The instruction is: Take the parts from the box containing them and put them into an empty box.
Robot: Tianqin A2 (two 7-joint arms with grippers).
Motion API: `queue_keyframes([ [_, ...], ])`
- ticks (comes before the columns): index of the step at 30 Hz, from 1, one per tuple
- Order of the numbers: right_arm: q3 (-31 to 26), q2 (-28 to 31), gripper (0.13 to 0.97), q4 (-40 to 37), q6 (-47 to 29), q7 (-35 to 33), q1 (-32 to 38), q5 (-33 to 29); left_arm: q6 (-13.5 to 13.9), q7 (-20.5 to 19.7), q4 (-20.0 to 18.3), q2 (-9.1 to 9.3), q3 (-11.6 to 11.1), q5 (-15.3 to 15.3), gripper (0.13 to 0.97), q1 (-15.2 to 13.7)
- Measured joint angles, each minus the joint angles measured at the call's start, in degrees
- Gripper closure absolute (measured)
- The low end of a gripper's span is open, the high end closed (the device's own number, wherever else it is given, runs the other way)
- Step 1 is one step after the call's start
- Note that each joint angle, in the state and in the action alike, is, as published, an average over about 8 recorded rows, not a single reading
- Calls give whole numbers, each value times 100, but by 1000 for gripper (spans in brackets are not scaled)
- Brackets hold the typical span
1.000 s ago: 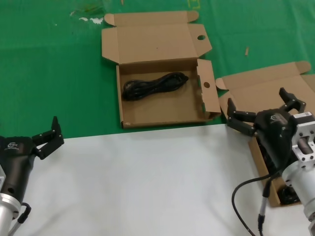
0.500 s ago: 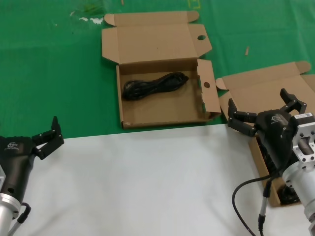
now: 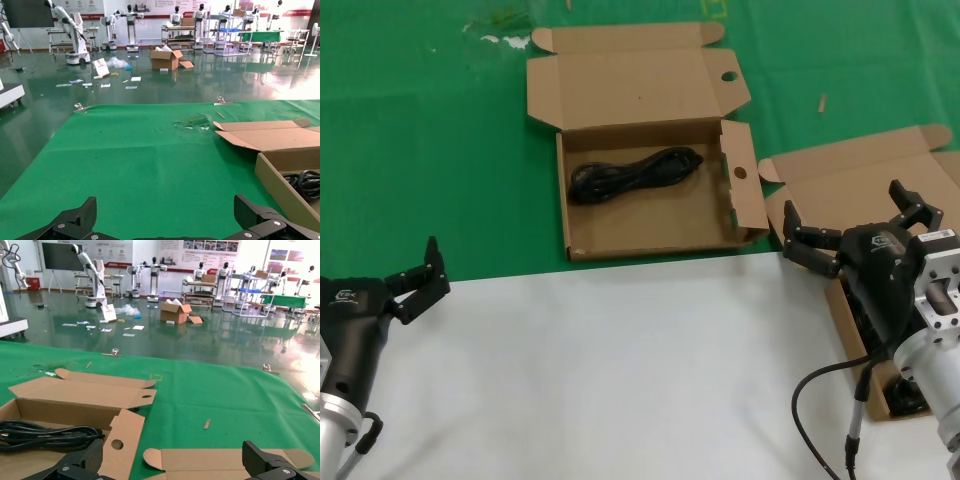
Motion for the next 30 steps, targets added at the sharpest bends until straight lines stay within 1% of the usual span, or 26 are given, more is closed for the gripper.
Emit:
queue_keyframes([
  [30, 0, 0, 129, 0, 0, 0, 0, 0, 0, -3, 0, 0, 0, 0, 132, 0],
])
